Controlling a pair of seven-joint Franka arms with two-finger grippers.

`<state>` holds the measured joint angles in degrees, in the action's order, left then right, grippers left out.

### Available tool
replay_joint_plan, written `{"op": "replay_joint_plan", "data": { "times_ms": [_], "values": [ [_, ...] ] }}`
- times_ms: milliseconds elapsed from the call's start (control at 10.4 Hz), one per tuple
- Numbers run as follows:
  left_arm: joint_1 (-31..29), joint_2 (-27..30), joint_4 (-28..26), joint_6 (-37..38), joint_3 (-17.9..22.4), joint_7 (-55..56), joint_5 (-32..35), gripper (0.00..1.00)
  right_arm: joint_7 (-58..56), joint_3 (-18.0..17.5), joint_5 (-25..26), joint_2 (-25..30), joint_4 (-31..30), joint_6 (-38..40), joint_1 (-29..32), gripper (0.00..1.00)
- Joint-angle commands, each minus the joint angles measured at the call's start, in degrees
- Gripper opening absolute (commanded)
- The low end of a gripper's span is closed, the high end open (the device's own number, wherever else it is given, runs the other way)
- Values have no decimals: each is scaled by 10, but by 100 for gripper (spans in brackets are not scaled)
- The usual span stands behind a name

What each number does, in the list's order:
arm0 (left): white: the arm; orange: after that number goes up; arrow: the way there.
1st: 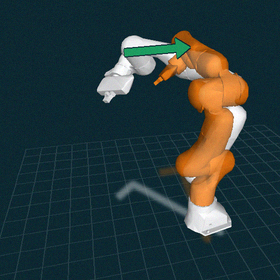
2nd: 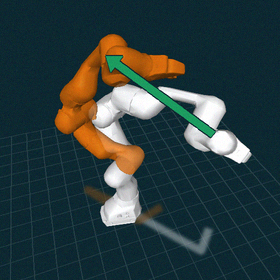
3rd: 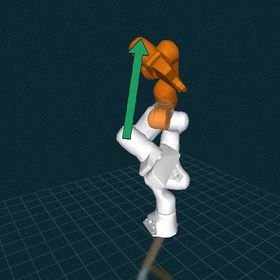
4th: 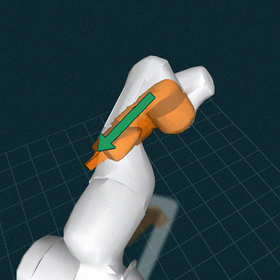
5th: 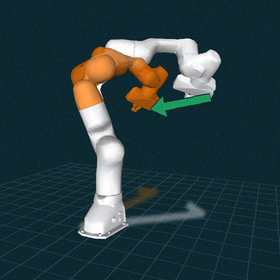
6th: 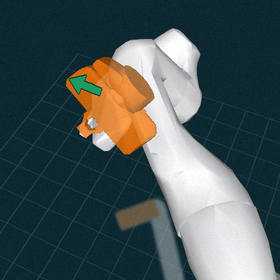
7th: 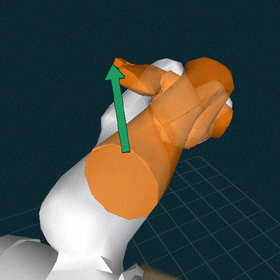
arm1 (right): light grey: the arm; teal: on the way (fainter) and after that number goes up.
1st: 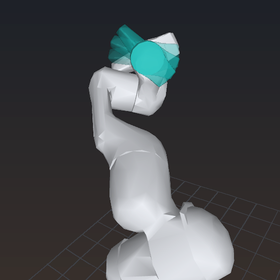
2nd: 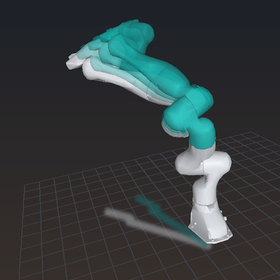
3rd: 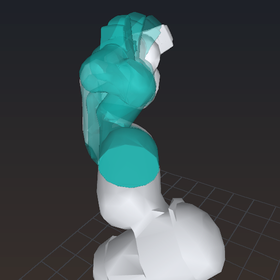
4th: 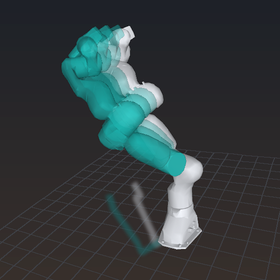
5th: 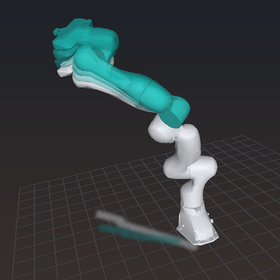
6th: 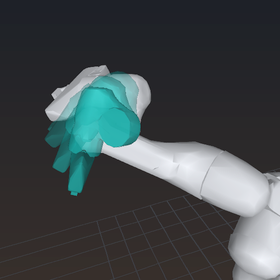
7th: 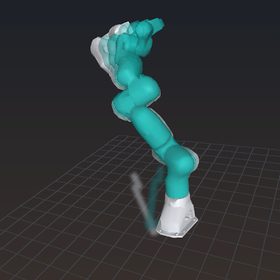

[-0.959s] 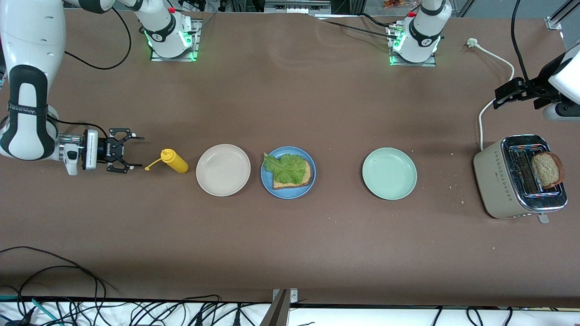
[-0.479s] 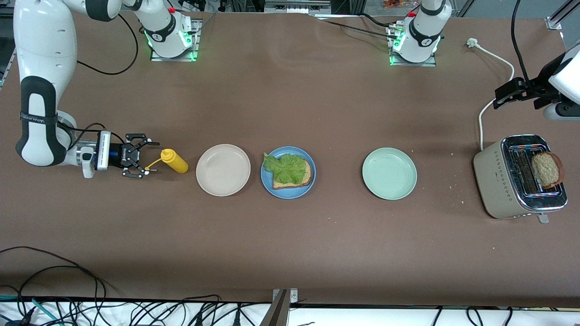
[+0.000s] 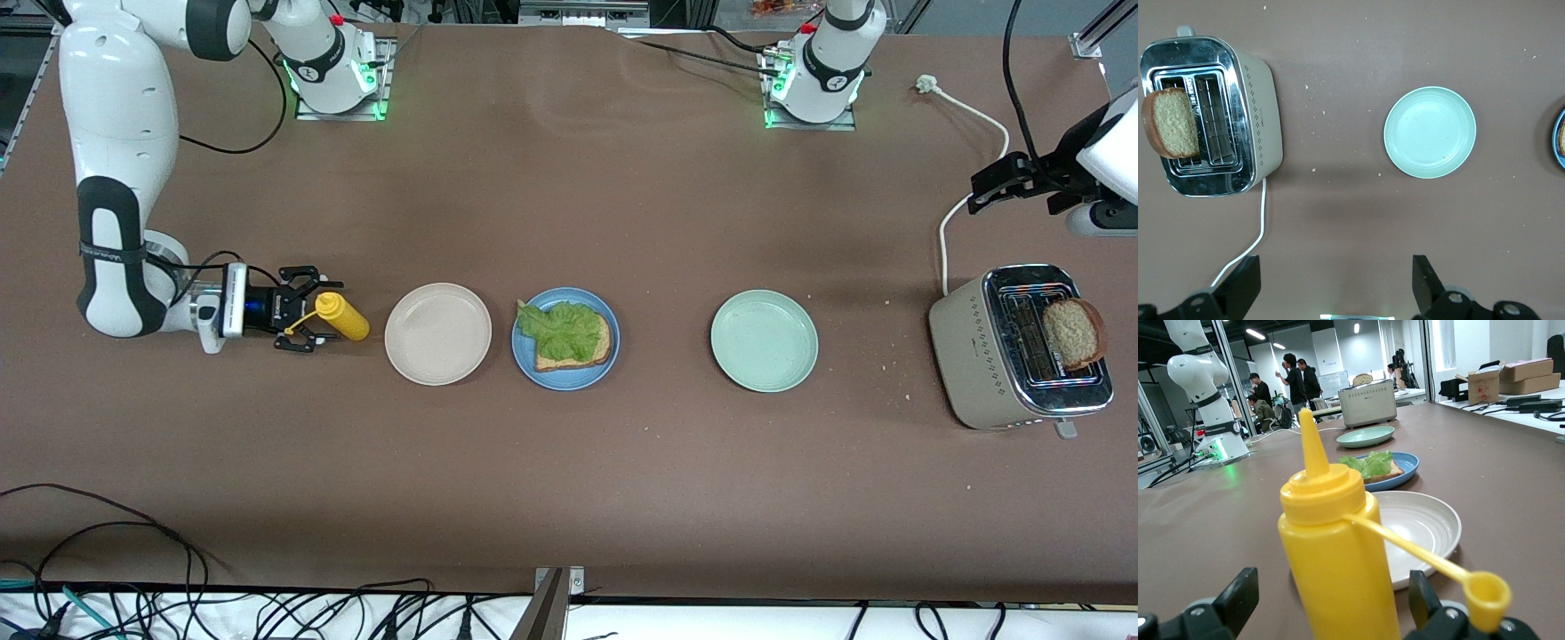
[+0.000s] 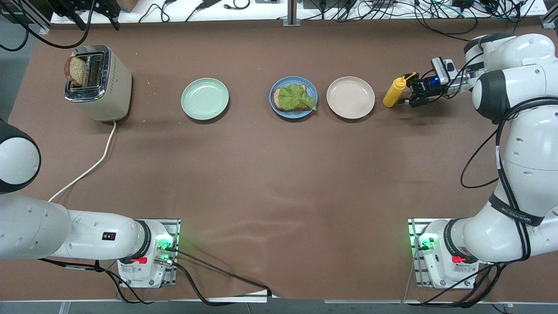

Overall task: Make sandwich in blue plate with both arms
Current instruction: 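Move the right gripper to the yellow bottle and grasp it, then lift the yellow bottle with the right gripper toward the blue plate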

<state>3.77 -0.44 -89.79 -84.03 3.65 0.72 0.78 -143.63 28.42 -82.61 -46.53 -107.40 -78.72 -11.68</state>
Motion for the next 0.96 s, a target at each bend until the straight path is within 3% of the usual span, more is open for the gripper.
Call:
{"op": "replay_joint_plan", "data": {
  "times_ms": [0,96,192,383,863],
  "values": [
    [-4,-5,15,13,-2,-7,-13,100,-10,-8,-20,-9,15,10,6,54],
    [-3,-5,15,13,-2,-7,-12,100,-9,-8,-20,-9,19,8,4,23],
    [-3,-5,15,13,-3,-7,-12,100,-2,-8,-20,-8,22,4,2,13],
    [-3,-5,15,13,-3,-7,-12,100,34,-5,-13,-3,33,-13,-4,7],
    [-3,-5,15,13,-3,-7,-12,100,310,12,133,3,189,-28,-58,7]
  ]
}}
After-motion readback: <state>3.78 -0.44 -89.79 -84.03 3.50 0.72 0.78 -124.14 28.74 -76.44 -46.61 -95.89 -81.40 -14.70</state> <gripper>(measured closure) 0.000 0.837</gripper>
